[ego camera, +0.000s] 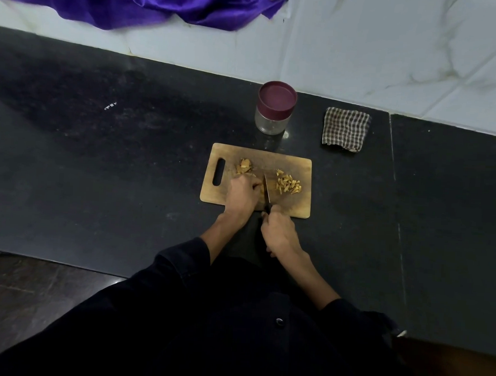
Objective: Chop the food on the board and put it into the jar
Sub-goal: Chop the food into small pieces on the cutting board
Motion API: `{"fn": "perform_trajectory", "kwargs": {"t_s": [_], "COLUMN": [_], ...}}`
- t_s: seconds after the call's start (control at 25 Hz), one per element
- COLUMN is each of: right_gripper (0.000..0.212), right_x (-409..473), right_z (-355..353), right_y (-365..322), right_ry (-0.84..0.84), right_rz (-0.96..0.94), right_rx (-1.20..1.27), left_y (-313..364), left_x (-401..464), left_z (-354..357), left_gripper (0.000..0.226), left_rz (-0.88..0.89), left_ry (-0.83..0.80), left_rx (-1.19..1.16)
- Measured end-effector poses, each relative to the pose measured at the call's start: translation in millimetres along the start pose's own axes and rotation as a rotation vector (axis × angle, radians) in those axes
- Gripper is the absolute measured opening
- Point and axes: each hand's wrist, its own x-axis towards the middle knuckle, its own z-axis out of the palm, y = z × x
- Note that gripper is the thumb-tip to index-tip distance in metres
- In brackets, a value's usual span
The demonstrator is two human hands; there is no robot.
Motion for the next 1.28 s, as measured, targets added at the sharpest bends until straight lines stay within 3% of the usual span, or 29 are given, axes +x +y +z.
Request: {"fn": "perform_trajectory", "kwargs": {"t_s": [0.64,0.8,1.04,1.28], "right_gripper": [0.027,0.022,0.021,0.025], "right_x": [7,-16,-4,0], "right_z": [1,12,-5,-1], "right_y": [-6,14,24,7], "right_ry": [-0.12,-0.104,0.009,-0.035], "right_rz": [0.108,0.059,0.114,0.036], "right_rx": [-0.027,-0.083,0.056,0.061], "left_y": [5,5,5,3], "left_x": [-2,-3,-4,-2], "left_z": [-3,-4,-3,-2], "left_gripper": [0.015,0.014,0.013,0.014], "left_rz": [0.018,-0.015,-0.002,-0.013], "left_ry": [0.002,0.006,0.016,0.012], "left_rx": [-0.003,-0.01,-0.023,-0.016]}}
